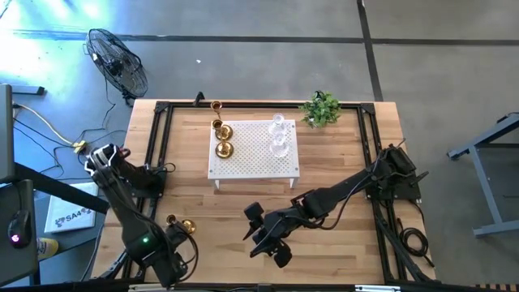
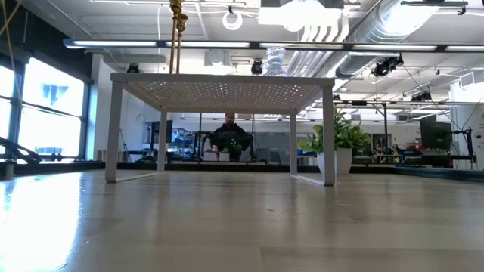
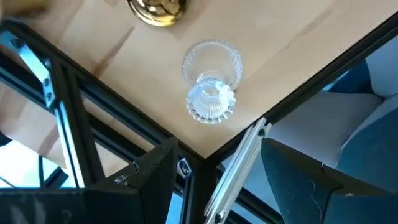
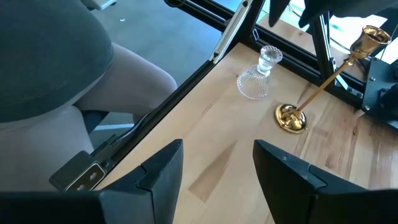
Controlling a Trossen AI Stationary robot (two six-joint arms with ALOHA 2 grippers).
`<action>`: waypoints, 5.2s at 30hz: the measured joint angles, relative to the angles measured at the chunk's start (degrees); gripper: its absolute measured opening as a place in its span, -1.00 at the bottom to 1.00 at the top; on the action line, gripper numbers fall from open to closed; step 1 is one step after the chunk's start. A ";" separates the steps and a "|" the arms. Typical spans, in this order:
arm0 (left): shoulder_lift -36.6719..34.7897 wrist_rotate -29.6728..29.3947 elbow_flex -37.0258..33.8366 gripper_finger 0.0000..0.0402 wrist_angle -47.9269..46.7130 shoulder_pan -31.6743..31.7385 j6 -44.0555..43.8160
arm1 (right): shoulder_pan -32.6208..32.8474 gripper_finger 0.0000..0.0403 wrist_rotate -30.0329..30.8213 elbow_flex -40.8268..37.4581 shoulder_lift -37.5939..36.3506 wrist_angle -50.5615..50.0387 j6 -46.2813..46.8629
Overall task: Pick & Place candle stick holders
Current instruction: Put the transparent glass candle holder on the shelf aligned with the other transparent glass candle holders
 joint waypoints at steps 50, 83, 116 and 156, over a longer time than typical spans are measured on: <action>5.66 4.95 -9.60 0.12 13.08 -1.99 13.44 | -0.02 -0.06 0.02 0.00 0.00 0.00 0.17; 5.59 0.39 0.04 0.12 7.29 -1.00 27.13 | 0.18 -0.07 -0.04 0.00 0.00 0.02 0.48; 5.72 -1.35 -5.55 0.12 7.53 -2.90 39.15 | 2.08 -0.06 -3.93 0.00 0.00 0.42 0.02; 5.66 -5.39 -10.62 0.12 13.68 -2.91 42.35 | 2.08 -0.06 -1.48 0.00 0.00 0.50 3.06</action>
